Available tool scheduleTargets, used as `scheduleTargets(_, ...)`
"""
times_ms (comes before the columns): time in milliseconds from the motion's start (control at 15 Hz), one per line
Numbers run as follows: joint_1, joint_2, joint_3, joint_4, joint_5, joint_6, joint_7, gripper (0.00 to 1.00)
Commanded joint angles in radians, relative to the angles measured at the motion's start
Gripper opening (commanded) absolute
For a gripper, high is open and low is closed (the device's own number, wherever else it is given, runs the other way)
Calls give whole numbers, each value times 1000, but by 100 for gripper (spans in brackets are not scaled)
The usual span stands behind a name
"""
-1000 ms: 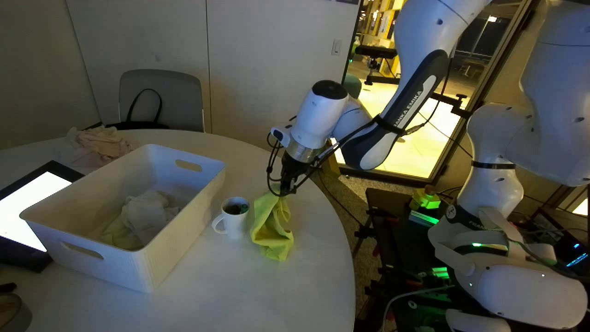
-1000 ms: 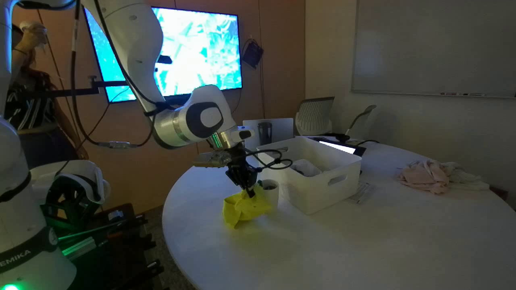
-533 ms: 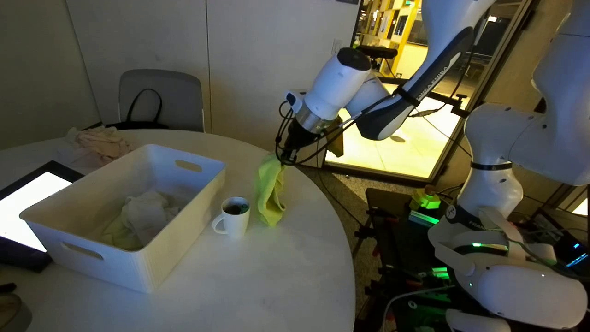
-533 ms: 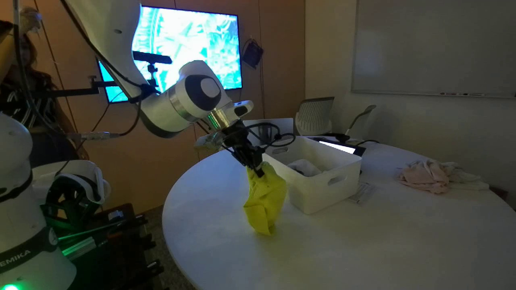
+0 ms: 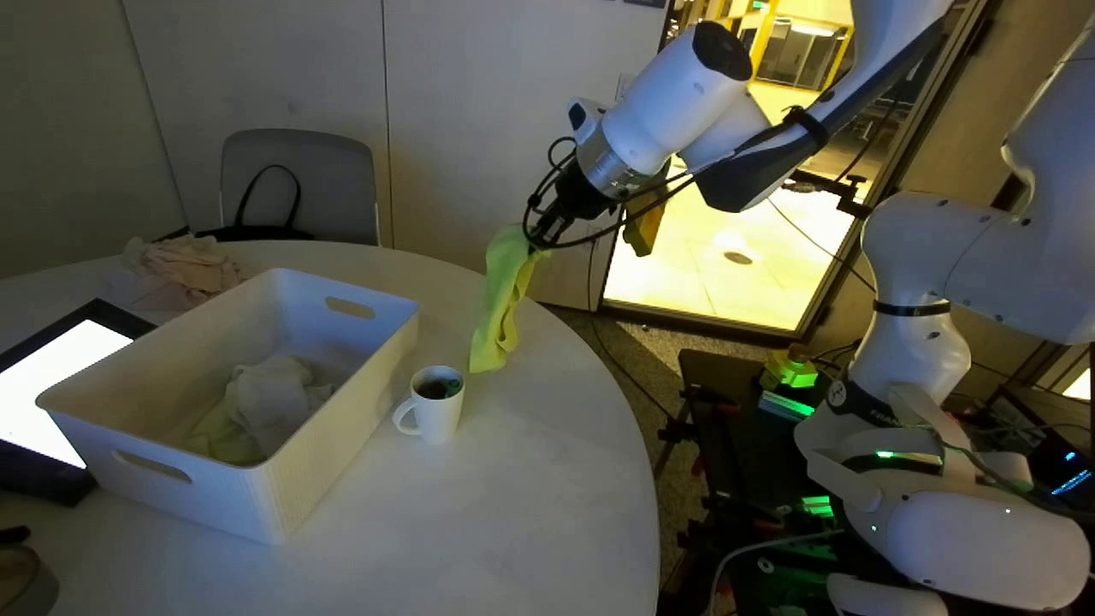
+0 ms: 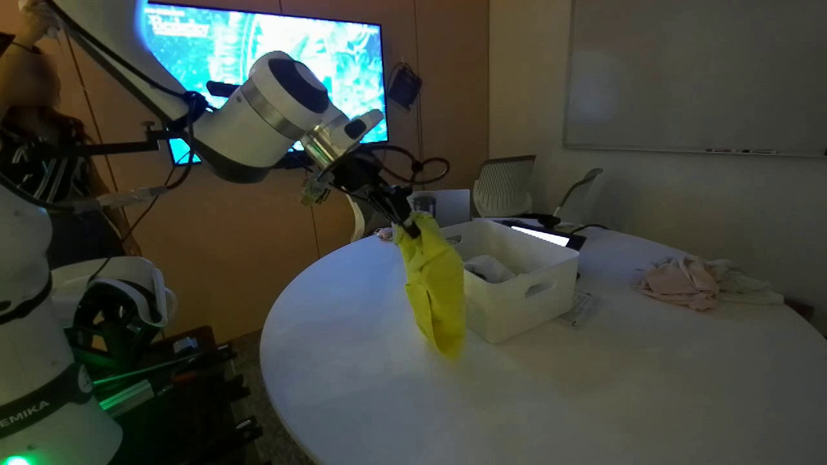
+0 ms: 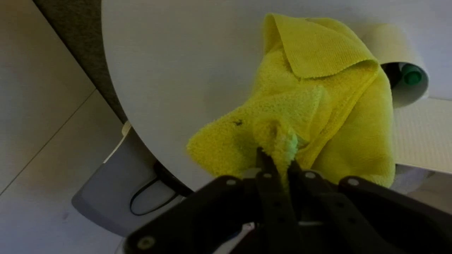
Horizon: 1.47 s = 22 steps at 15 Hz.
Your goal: Put each towel in the white box, and each item from the towel in the white mug
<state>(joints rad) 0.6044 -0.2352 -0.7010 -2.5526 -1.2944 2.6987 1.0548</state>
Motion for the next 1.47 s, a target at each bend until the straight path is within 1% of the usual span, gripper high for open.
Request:
scheduleTargets(0,-14,-157,56,-67,-19,-83,61,9)
scheduleTargets(67,-16,-182,66,-76,-14,-95,69,9)
scheduleTargets(133,-192,-164,239,-89,60,-51,33,9)
scheduleTargets(200,-228,-177,280,-102,104,-41,-4,9)
scheduleTargets(267,-282,-190,332,-123,198,-17,-106,9)
scheduleTargets(333,-308,-191,368,-139,292,-7,-193,8)
scheduleTargets(400,-154,-212,215,-147,323,-24,-270,8)
scheduleTargets(533,-84,-217,167,-158,452,-53,-418,8)
scheduleTargets(667,29,-253,78,-169,574,-119,-566,8)
scheduleTargets(733,61,-267,50,-164,642,-160,-643,8)
scheduleTargets(800,119,-292,0,-152,701,-210,-716,8)
scheduleTargets(867,128,-303,-9,-128,771,-267,-789,8)
scheduleTargets(1000,174,-311,-47,-94,868,-349,-885,7)
scheduleTargets(1067,70,-270,57,-82,997,-358,-990,7)
scheduleTargets(1133,56,-257,73,-66,1069,-387,-1054,8)
scheduleTargets(1267,-30,-210,168,-36,1230,-435,-1200,8)
scheduleTargets(1400,-104,-181,251,-12,1336,-484,-1312,8)
